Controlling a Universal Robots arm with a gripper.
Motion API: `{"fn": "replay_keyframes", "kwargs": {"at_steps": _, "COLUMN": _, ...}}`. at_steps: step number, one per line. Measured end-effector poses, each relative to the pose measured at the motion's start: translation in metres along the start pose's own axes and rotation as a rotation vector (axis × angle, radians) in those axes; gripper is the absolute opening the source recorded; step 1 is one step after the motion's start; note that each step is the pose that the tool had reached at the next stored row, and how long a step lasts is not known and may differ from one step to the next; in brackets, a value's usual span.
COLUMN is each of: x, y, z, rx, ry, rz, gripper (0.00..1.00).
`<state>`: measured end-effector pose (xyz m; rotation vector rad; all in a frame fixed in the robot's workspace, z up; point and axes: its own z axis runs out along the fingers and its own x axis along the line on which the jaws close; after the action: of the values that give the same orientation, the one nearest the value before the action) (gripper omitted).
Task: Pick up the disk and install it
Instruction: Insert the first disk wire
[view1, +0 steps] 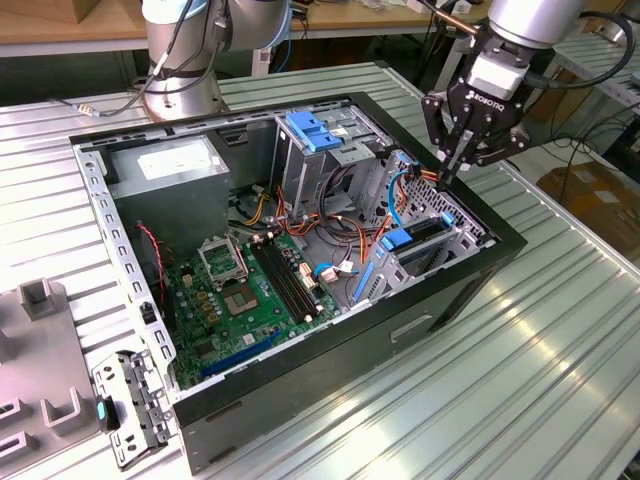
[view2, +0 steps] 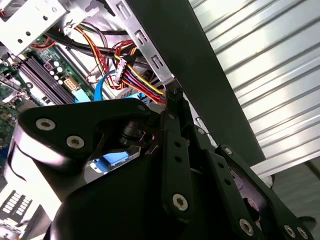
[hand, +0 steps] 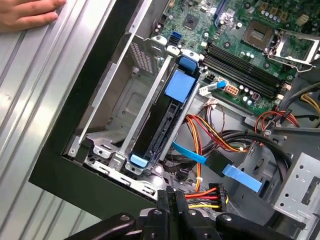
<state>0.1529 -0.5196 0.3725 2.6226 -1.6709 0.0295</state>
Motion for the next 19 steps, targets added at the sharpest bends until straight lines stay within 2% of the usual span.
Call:
{"fn": "replay_keyframes", "kwargs": {"at_steps": 1, "x": 0.0, "y": 0.0, "z": 0.0001, "rx": -0.0005, "ry": -0.0003, "rz": 0.017, "gripper": 0.17}}
{"fn": "replay_keyframes", "kwargs": {"at_steps": 6, "x": -0.0011, "y": 0.0022, "z": 0.0004, "rx": -0.0011, "ry": -0.0004, "rz": 0.033, "gripper": 0.17}}
{"fn": "replay_keyframes", "kwargs": {"at_steps": 9, "x": -0.0011, "y": 0.0023, "z": 0.0012, "rx": -0.0037, "ry": -0.0017, "rz": 0.11, "gripper": 0.17}}
{"fn": "replay_keyframes", "kwargs": {"at_steps": 12, "x": -0.0011, "y": 0.0023, "z": 0.0016, "rx": -0.0054, "ry": -0.0025, "rz": 0.162, "gripper": 0.17}}
{"fn": "replay_keyframes", "kwargs": {"at_steps": 15, "x": -0.0012, "y": 0.0023, "z": 0.0018, "rx": -0.0067, "ry": -0.0032, "rz": 0.202, "gripper": 0.17}}
{"fn": "replay_keyframes", "kwargs": {"at_steps": 19, "x": -0.0019, "y": 0.0039, "z": 0.0019, "rx": -0.0075, "ry": -0.0037, "rz": 0.225, "gripper": 0.17}}
